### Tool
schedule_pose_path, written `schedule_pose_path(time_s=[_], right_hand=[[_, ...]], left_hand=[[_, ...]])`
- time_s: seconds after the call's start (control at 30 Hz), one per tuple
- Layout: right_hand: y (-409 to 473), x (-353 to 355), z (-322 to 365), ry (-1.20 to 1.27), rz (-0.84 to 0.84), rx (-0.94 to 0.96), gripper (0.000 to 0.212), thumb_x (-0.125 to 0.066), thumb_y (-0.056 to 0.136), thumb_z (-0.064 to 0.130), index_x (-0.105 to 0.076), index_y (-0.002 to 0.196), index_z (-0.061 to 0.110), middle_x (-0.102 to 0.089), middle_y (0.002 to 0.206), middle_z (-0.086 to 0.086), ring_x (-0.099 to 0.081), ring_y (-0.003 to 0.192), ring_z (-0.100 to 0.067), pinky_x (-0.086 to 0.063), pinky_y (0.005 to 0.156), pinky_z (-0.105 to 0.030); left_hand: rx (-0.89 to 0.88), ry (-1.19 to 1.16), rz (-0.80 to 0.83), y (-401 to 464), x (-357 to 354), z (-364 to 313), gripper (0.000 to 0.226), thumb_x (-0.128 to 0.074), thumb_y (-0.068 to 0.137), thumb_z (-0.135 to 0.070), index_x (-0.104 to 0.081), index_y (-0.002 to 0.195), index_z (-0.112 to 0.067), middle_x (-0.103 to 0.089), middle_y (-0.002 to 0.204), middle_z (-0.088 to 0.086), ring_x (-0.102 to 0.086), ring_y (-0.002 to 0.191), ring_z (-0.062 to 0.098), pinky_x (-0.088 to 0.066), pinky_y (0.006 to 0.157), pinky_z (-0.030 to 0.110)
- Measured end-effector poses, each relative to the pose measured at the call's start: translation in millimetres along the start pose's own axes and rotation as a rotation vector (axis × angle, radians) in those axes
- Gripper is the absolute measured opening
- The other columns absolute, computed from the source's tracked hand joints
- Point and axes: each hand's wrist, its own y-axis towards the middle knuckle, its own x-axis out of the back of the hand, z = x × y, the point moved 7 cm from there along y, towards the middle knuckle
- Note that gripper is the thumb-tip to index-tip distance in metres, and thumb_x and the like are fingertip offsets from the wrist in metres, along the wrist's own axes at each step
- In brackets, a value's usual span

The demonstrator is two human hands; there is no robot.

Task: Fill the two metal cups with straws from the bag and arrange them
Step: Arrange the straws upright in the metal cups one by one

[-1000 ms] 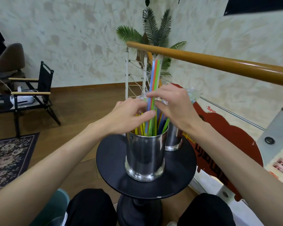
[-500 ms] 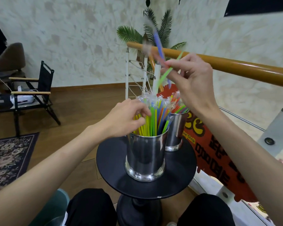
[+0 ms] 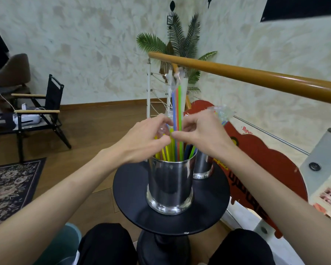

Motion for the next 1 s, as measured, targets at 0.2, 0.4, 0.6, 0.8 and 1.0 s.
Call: schedule_pose_path(time_s=[0.2,0.4,0.6,0.8,1.0], right_hand=[[-6.2,-34.9,-6.6,-0.184,0.228,-0.073,0.033,-0.084,0.08,0.034,-0.064,0.063,0.015,-0.066,0.066,0.0,-0.063,0.071,-0.016,-0.051,0.07,-0.034],[-15.2,-36.2,-12.0,-0.087,0.299,-0.074,0.027,-0.084,0.078,0.043,-0.076,0.091,0.021,-0.074,0.083,0.005,-0.069,0.082,-0.007,-0.056,0.083,-0.031],[-32.9,-2.7,-30.2,-0.066,0.205,-0.072,0.035,-0.083,0.08,0.042,-0.073,0.109,0.027,-0.07,0.097,0.008,-0.062,0.077,-0.003,-0.046,0.07,-0.015],[-31.1,-4.3,-43.2,0.148,0.126,-0.134,0.019,-0.086,0.08,0.018,-0.075,0.095,0.023,-0.069,0.079,0.005,-0.064,0.065,0.001,-0.047,0.068,-0.016],[-18.3,3.3,-26.1,0.311,-0.114,-0.085,0.033,-0.092,0.073,0.025,-0.063,0.087,0.017,-0.074,0.073,-0.001,-0.072,0.07,-0.011,-0.057,0.073,-0.024]], left_hand=[[0.032,-0.142,-0.209,1.8,7.0,1.7,0.063,-0.026,0.09,-0.071,-0.053,0.109,-0.018,-0.066,0.086,0.009,-0.06,0.083,0.03,-0.048,0.083,0.056],[0.02,-0.069,-0.267,6.0,4.0,7.7,0.042,-0.039,0.091,-0.058,-0.058,0.085,-0.022,-0.063,0.072,-0.001,-0.057,0.069,0.027,-0.05,0.069,0.053],[-0.059,-0.029,-0.206,3.8,0.8,8.5,0.023,-0.061,0.086,-0.04,-0.062,0.104,-0.027,-0.067,0.08,-0.008,-0.066,0.079,0.018,-0.054,0.077,0.046],[-0.087,0.053,-0.223,2.5,-0.5,4.6,0.051,-0.07,0.089,-0.031,-0.044,0.134,-0.033,-0.063,0.074,-0.006,-0.06,0.068,0.011,-0.051,0.072,0.039],[-0.165,0.116,-0.237,1.3,1.3,-3.3,0.014,-0.059,0.098,-0.03,-0.071,0.096,-0.023,-0.055,0.072,-0.019,-0.053,0.071,-0.006,-0.037,0.067,0.03]])
